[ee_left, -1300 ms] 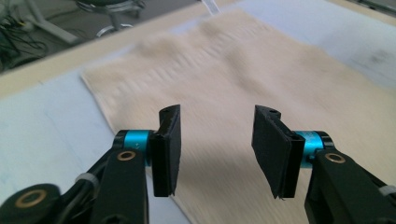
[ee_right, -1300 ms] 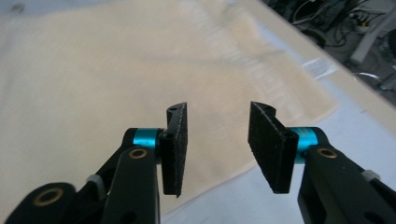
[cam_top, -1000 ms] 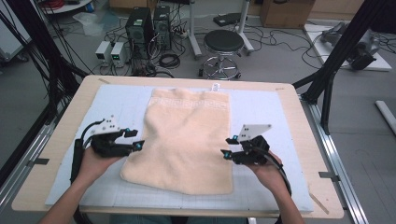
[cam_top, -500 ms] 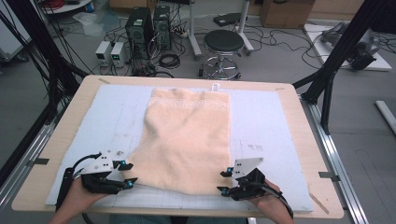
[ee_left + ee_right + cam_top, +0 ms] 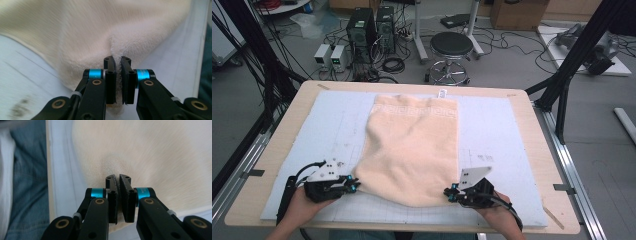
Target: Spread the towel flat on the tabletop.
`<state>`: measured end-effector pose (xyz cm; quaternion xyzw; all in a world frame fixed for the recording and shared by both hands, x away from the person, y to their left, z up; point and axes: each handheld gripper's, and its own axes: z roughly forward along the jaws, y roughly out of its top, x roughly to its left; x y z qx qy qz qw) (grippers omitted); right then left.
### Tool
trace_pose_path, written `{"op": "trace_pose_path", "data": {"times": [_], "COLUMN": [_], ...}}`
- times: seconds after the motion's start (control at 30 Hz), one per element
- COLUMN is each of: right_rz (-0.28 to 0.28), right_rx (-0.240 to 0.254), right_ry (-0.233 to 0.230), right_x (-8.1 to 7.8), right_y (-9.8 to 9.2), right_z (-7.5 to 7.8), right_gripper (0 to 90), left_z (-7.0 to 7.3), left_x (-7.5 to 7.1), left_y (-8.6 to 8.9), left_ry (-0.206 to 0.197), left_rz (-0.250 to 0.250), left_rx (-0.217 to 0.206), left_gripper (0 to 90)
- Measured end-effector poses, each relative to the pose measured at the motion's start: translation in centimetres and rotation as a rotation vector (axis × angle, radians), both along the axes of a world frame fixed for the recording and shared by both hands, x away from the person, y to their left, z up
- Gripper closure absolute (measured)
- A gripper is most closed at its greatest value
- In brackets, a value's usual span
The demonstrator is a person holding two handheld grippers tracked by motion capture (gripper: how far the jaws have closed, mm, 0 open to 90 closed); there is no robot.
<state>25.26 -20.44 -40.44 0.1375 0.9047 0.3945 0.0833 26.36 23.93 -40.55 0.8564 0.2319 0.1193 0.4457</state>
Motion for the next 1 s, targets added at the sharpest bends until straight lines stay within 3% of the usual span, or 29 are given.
{"op": "trace_pose_path", "data": {"times": [0.1,0.13,0.17,0.2,0.27,0.3,0.33,0.37,0.4,0.47,0.53,0.67,0.7,0.77,0.83,0.93,1.0], "right_rz": [-0.049,-0.074,-0.110,-0.134,-0.200,-0.225,-0.280,-0.333,-0.371,-0.377,-0.344,-0.258,-0.238,-0.187,-0.150,-0.110,-0.098], "right_rx": [0.016,0.017,0.018,0.024,0.007,0.001,-0.012,-0.029,-0.030,-0.005,0.015,0.017,0.005,0.020,0.021,-0.002,-0.030], "right_ry": [-0.069,-0.085,-0.101,-0.115,-0.129,-0.128,-0.113,-0.111,-0.090,-0.047,-0.054,-0.072,-0.056,-0.078,-0.073,-0.070,-0.061], "right_x": [1.6,2.5,4.0,5.2,8.1,9.2,11.1,12.5,13.5,14.2,13.5,10.2,9.4,7.4,5.9,4.5,4.4], "right_y": [-0.5,-0.6,-0.9,-1.0,-1.1,-1.1,-1.2,-1.3,-1.7,-2.3,-2.6,-2.3,-2.1,-1.7,-1.2,-0.6,-0.4], "right_z": [2.8,3.8,5.0,5.7,6.7,6.8,6.6,6.2,5.8,5.1,4.6,3.3,3.0,2.4,1.8,0.5,-0.4], "right_gripper": [85.4,85.4,85.4,85.4,85.1,84.2,80.5,72.3,70.9,67.1,66.1,64.3,63.1,64.0,63.8,62.5,61.5], "left_z": [3.2,4.4,5.3,6.0,6.5,6.5,6.3,6.1,5.9,5.2,4.4,2.6,2.3,1.7,1.2,0.7,0.3], "left_x": [2.8,4.4,5.8,7.1,9.7,11.3,12.3,13.0,13.3,13.0,11.8,8.4,7.7,5.9,4.3,3.3,3.5], "left_y": [-0.1,-0.3,-0.6,-1.2,-2.1,-2.9,-3.4,-3.5,-3.5,-3.2,-2.9,-2.6,-2.7,-3.0,-3.6,-4.7,-5.6], "left_ry": [-0.046,-0.055,-0.067,-0.091,-0.081,-0.089,-0.090,-0.062,-0.044,-0.027,-0.036,-0.032,-0.030,-0.050,-0.044,-0.051,-0.037], "left_rz": [0.085,0.125,0.154,0.182,0.234,0.285,0.335,0.354,0.345,0.315,0.288,0.227,0.213,0.186,0.142,0.111,0.090], "left_rx": [-0.065,-0.105,-0.116,-0.104,-0.091,-0.058,-0.025,-0.026,-0.039,-0.047,-0.037,-0.055,-0.057,-0.048,-0.063,-0.029,-0.011], "left_gripper": [84.4,84.4,84.4,84.4,83.4,79.7,69.4,58.7,55.3,53.3,51.3,49.8,49.6,49.5,50.5,53.2,53.2]}}
